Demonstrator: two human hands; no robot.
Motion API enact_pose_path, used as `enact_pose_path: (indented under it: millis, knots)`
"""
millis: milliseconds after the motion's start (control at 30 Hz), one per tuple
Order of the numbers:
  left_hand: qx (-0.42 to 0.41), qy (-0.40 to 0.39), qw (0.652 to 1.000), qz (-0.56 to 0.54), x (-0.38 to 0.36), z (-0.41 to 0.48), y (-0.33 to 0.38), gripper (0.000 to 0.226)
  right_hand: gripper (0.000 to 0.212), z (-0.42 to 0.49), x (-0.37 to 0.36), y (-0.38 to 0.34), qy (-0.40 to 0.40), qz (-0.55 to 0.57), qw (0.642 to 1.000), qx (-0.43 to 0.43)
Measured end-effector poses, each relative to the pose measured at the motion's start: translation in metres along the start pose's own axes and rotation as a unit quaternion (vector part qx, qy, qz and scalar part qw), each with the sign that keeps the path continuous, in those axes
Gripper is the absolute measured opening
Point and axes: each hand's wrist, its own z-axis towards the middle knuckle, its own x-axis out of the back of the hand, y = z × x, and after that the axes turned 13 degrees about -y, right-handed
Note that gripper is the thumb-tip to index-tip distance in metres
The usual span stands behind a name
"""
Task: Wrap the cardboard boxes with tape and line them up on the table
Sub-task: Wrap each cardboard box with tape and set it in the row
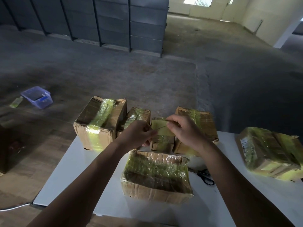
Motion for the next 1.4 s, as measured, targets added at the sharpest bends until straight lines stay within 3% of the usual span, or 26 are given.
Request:
enact_pose_path:
  millis: [133, 333, 467, 533, 600, 667, 767, 933, 1100, 1233, 1400]
  knots:
    - [0.004, -0.020, 1.000, -0.012, 0.000, -0.001, 0.005, 0.019, 0.022, 0.000, -0.001, 0.002, -0.014, 0.017, 1.000, -0.008]
    - [-0.015, -0.084, 0.992, -0.093, 0.008, -0.007, 0.006, 0.015, 0.018, -0.006, 0.005, 0.005, -0.047, 0.135, 0.990, -0.010]
    - [-0.039, -0.055, 0.989, -0.132, 0.008, -0.010, 0.002, 0.012, 0.021, -0.004, 0.005, 0.002, -0.014, 0.138, 0.990, 0.002]
    - [-0.040, -0.043, 0.987, -0.150, 0.009, -0.012, 0.002, 0.030, 0.020, -0.003, 0.006, 0.000, -0.004, 0.119, 0.993, -0.003]
    - [-0.034, -0.006, 0.994, -0.106, 0.005, -0.011, 0.006, 0.048, 0.018, -0.001, 0.006, 0.000, -0.003, 0.085, 0.996, -0.010]
    - [-0.039, 0.043, 0.997, -0.040, -0.003, -0.009, 0.011, 0.051, 0.017, -0.001, 0.003, -0.001, 0.001, 0.071, 0.997, -0.015]
    - [-0.058, 0.112, 0.991, 0.048, -0.012, -0.005, 0.013, 0.032, 0.017, 0.000, 0.000, -0.003, 0.008, 0.043, 0.999, -0.021]
    - [-0.114, 0.180, 0.972, 0.095, -0.021, -0.003, 0.013, 0.010, 0.019, 0.002, -0.003, -0.003, 0.016, 0.044, 0.998, -0.029]
    - [-0.120, 0.203, 0.964, 0.123, -0.025, 0.002, 0.009, 0.005, 0.021, 0.003, -0.006, 0.002, 0.030, 0.051, 0.998, -0.036]
    - [-0.115, 0.198, 0.962, 0.149, -0.028, 0.007, 0.009, 0.017, 0.022, 0.003, -0.008, 0.003, 0.031, 0.034, 0.998, -0.038]
    - [-0.110, 0.179, 0.974, 0.088, -0.021, 0.010, 0.003, 0.025, 0.022, 0.002, -0.005, 0.004, 0.028, 0.063, 0.997, -0.030]
